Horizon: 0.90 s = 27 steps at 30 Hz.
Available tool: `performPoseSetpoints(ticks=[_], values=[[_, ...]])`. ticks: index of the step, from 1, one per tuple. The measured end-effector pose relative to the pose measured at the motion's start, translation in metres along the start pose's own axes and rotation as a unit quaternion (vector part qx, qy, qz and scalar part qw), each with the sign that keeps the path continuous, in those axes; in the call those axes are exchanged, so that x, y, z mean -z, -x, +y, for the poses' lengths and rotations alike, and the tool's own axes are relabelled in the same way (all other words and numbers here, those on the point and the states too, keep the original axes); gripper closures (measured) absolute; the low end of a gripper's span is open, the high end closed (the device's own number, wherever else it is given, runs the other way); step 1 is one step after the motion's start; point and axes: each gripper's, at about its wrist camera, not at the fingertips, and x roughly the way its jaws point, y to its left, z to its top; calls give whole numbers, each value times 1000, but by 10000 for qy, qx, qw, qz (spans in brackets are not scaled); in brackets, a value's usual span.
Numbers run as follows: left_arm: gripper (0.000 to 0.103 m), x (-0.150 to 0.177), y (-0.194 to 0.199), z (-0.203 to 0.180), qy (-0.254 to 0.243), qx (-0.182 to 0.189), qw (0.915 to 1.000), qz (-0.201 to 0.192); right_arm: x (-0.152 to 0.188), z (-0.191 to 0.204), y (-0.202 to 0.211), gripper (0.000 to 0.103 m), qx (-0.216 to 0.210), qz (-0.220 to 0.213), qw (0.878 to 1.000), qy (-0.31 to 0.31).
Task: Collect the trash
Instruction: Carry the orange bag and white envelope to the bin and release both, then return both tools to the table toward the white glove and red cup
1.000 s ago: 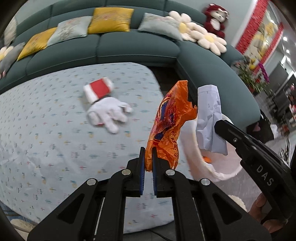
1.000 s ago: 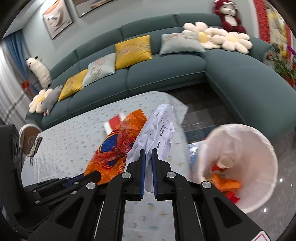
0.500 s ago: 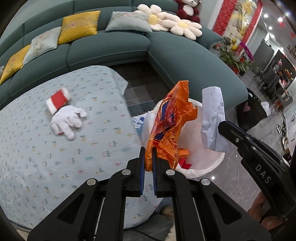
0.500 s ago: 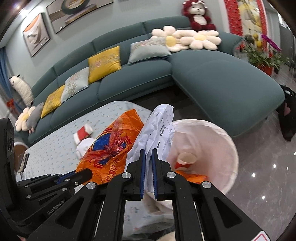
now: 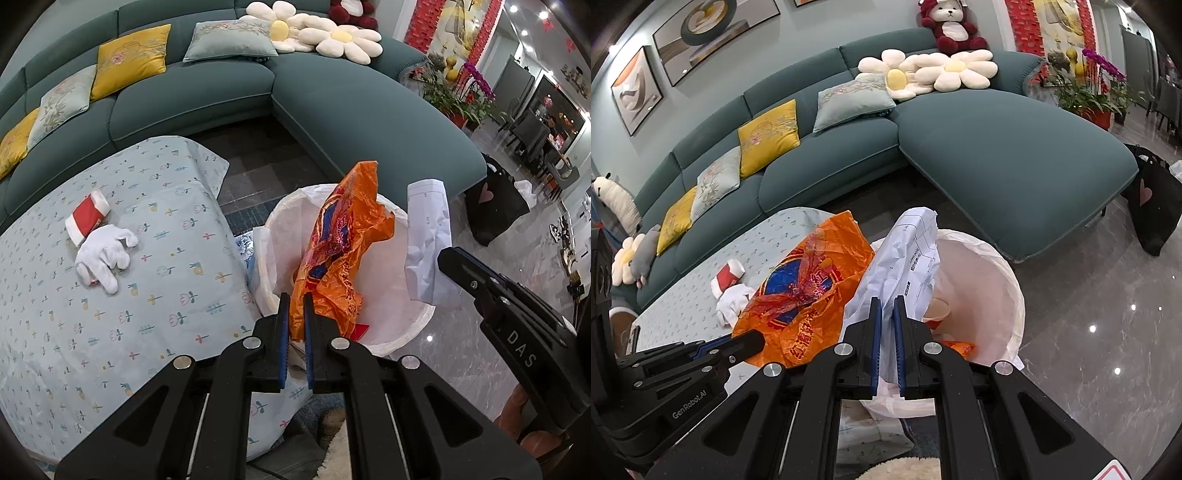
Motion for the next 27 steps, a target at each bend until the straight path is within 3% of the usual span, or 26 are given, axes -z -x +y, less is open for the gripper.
performPoseSetpoints(ticks=[20,23,24,27], values=[[93,-7,-11,-14,-6,112,9999,6,0,-6,-5,93,118,23,9999,-123],[78,-7,-11,-12,78,35,10000,-5,0,-6,-4,93,156,0,9998,-147],[68,-7,-11,-11,125,-17,9999,-6,1,-6,-4,92,156,-10,9998,-158],[65,-6,-9,-7,196,-65,9998,-53,0,-6,-3,87,165,-8,9997,-187]])
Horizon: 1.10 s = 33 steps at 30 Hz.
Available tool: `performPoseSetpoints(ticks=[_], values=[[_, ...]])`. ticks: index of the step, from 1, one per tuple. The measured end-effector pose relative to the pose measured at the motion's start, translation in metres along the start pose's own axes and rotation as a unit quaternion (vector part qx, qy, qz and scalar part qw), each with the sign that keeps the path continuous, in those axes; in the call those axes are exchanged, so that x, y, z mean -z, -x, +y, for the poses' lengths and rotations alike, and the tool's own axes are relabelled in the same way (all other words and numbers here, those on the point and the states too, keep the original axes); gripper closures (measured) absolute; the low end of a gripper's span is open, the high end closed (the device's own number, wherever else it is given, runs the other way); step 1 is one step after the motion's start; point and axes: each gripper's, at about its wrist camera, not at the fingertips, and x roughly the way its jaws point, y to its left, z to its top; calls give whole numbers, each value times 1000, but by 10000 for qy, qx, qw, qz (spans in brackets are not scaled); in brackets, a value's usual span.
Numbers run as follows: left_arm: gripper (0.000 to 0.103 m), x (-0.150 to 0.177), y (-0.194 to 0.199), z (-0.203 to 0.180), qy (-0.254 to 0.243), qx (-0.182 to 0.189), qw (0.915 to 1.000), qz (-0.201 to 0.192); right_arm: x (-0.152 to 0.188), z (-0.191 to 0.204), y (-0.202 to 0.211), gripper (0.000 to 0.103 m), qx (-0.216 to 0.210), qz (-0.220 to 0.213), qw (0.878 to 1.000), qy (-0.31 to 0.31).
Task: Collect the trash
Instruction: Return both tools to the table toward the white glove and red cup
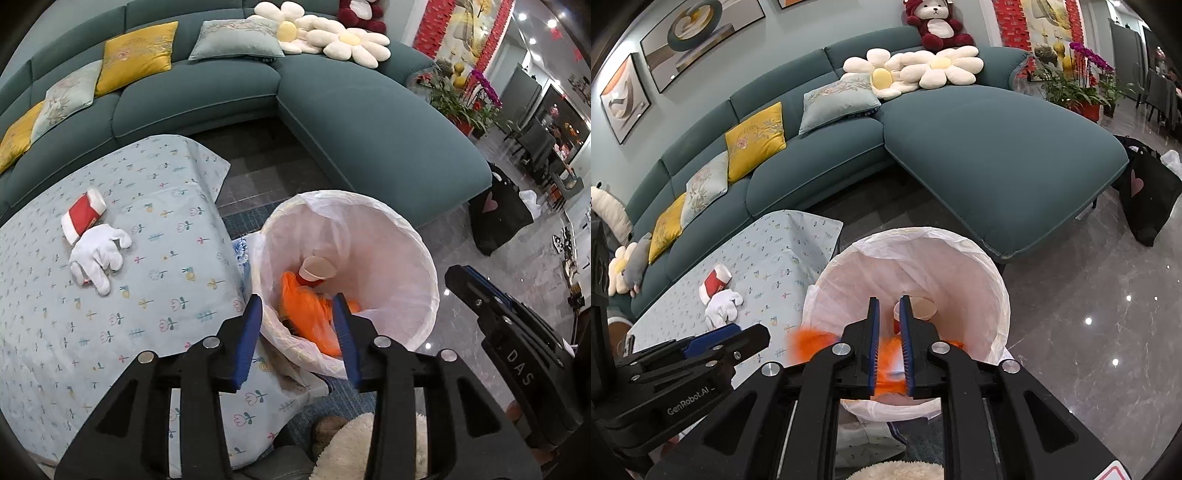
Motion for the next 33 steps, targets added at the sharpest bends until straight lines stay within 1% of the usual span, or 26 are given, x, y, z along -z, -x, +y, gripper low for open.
performPoseSetpoints(ticks=[2,6,8,13,14,15,17,27,29,33], values=[[65,0,1,2,18,-24,10000,1,0,0,1,82,6,-10,10000,-8],[62,0,5,8,101,-92,9999,-36,0,4,2,81,15,-24,10000,16],[62,1,7,13,136,-104,9998,-48,-1,7,3,75,22,-45,10000,48],[60,4,14,26,274,-185,9994,-91,-2,20,5,74,-23,-72,9998,184],[60,4,15,29,298,-195,9993,-97,-3,23,6,73,-33,-76,9997,209],[57,5,17,33,330,-222,9991,-111,-3,27,7,73,-47,-80,9997,238],[53,6,21,40,395,-275,9987,-157,-3,34,8,68,-68,-93,9995,291],[53,16,37,81,768,-444,9958,-227,1,71,10,66,-222,-49,9975,672],[52,19,40,92,872,-517,9946,-237,3,82,11,61,-254,-44,9968,758],[47,27,46,113,1062,-638,9919,-267,8,103,11,57,-312,-30,9951,939]])
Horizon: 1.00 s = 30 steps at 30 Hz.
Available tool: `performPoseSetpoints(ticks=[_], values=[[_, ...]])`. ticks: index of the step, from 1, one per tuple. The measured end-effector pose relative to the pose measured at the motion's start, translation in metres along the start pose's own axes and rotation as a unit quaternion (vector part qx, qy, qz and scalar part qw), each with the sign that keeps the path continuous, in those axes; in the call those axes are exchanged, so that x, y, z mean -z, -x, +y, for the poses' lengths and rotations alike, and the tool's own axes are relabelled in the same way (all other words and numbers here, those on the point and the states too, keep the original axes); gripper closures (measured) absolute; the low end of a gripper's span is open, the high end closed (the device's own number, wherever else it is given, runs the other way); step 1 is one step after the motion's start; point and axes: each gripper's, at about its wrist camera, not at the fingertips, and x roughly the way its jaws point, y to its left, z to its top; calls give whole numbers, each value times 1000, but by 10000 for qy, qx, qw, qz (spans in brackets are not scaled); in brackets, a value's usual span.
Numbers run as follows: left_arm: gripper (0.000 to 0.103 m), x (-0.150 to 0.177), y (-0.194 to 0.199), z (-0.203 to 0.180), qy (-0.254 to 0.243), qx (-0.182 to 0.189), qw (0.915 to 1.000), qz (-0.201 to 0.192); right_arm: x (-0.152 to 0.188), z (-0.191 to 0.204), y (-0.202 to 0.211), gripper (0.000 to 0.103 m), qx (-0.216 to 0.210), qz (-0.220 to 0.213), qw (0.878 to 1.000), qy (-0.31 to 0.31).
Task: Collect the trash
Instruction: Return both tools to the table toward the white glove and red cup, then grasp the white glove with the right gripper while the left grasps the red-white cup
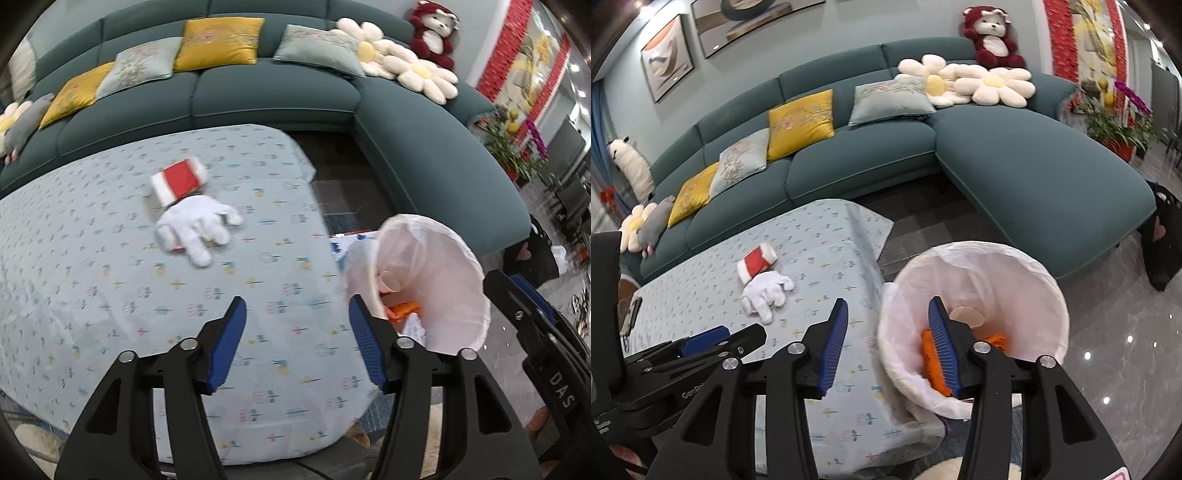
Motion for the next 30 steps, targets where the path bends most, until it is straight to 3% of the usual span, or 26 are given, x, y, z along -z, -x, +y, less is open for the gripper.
performPoseSetpoints(ticks=[18,30], values=[[47,12,14,109,821,-371,9959,-88,13,99,-20,44,-231,273,9962,788],[47,4,6,177,1140,-781,9903,-148,16,153,-67,43,-417,606,9915,1074]])
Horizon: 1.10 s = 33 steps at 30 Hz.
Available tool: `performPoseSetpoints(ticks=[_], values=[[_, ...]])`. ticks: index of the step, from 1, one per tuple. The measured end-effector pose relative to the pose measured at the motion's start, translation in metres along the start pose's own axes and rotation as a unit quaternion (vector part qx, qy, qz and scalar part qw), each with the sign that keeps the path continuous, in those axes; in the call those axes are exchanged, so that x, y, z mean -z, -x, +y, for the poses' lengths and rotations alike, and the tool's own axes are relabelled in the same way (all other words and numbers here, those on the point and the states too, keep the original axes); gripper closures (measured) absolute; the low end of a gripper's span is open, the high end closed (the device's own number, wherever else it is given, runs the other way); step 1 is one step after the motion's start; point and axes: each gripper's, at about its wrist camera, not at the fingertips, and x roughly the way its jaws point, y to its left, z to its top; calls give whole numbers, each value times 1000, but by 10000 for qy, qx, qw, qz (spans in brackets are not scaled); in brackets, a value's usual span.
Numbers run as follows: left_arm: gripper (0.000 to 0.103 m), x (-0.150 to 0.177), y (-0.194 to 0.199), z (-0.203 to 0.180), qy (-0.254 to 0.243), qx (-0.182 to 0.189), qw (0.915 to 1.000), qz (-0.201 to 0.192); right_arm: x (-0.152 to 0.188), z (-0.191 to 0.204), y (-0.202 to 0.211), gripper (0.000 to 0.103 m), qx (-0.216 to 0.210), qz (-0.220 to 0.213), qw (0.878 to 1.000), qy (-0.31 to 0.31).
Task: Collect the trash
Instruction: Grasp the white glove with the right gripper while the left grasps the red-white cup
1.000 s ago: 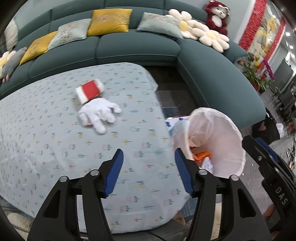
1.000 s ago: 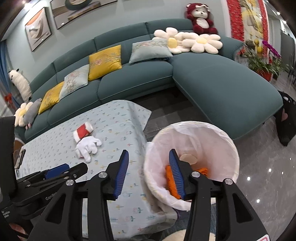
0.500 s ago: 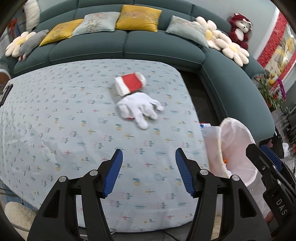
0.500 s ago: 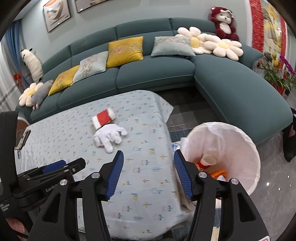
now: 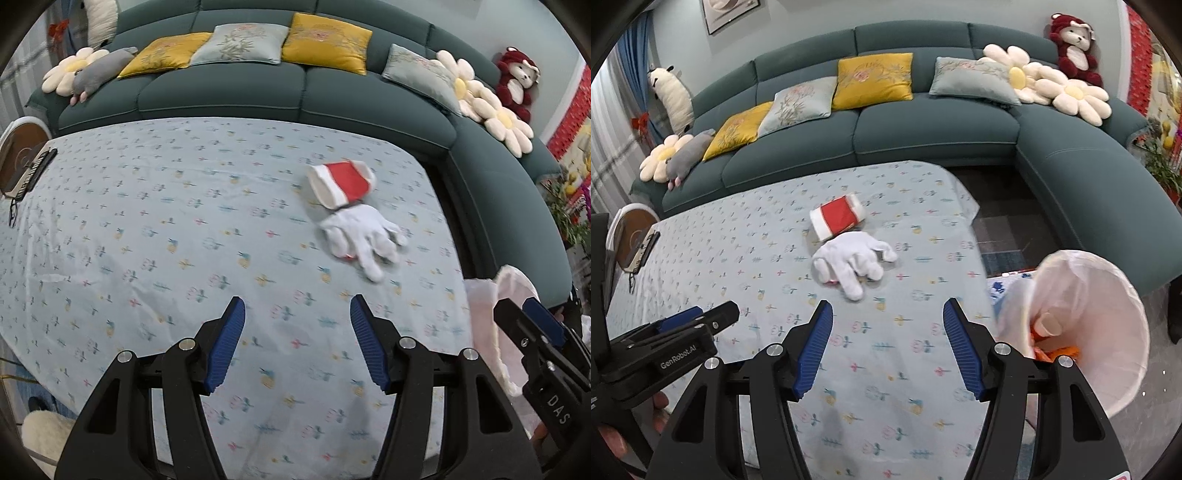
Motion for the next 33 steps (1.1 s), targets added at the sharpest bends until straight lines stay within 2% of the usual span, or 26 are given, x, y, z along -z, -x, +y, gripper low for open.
performPoseSetpoints(ticks=[14,22,30,31,33], values=[[47,-44,-61,30,179,-6,9997,190,-30,33,-106,43,-118,487,9986,165],[47,-72,-98,26,132,-31,9996,231,-43,39,-161,43,-166,693,9973,164],[47,-89,-124,17,85,111,9995,268,-46,40,-192,43,-208,782,9966,136],[47,-91,-127,15,36,163,9995,274,-45,39,-196,43,-201,797,9965,126],[47,-93,-132,8,-67,222,9993,285,-43,36,-200,55,-235,819,9963,92]])
